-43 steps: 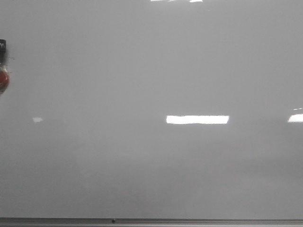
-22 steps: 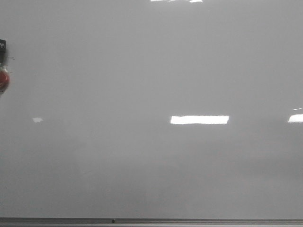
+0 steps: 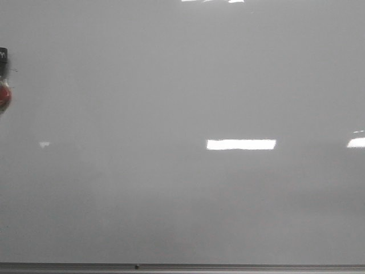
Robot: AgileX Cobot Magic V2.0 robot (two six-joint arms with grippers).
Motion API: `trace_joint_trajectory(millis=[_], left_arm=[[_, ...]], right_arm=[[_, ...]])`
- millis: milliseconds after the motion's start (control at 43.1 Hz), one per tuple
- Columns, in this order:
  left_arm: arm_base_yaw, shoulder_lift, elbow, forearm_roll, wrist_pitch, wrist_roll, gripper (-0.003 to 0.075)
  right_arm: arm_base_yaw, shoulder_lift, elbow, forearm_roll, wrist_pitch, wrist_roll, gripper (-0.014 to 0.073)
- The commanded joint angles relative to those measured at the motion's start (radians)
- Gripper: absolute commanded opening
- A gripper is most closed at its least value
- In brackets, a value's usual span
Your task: Write number 9 on whiteboard
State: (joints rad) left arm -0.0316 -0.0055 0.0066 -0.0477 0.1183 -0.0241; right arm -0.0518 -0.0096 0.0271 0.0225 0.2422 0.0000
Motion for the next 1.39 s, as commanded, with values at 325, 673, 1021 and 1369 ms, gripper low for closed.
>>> trace_joint_trajectory(millis=[325,673,1021,1369], left_arm=[[0.001,0.008,-0.146,-0.005,-0.271,-0.008,-0.0019],[0.001,0.359,-0.413,0.037,0.063,0.002,-0.0019],[0.001,0.481,-0.431,0.048,0.018,0.002,0.0265],[0.001,0.499,-0.436,0.042,0.006,0.004,0.0680]], right_arm=[[-0.006,-0.001,-0.226,-0.008,-0.111,0.000,-0.0069],[-0.006,0.285,-0.455,-0.008,-0.017,0.000,-0.0069],[-0.006,0.340,-0.462,-0.008,-0.018,0.000,0.0169],[-0.006,0.340,-0.462,-0.008,-0.018,0.000,0.0580]])
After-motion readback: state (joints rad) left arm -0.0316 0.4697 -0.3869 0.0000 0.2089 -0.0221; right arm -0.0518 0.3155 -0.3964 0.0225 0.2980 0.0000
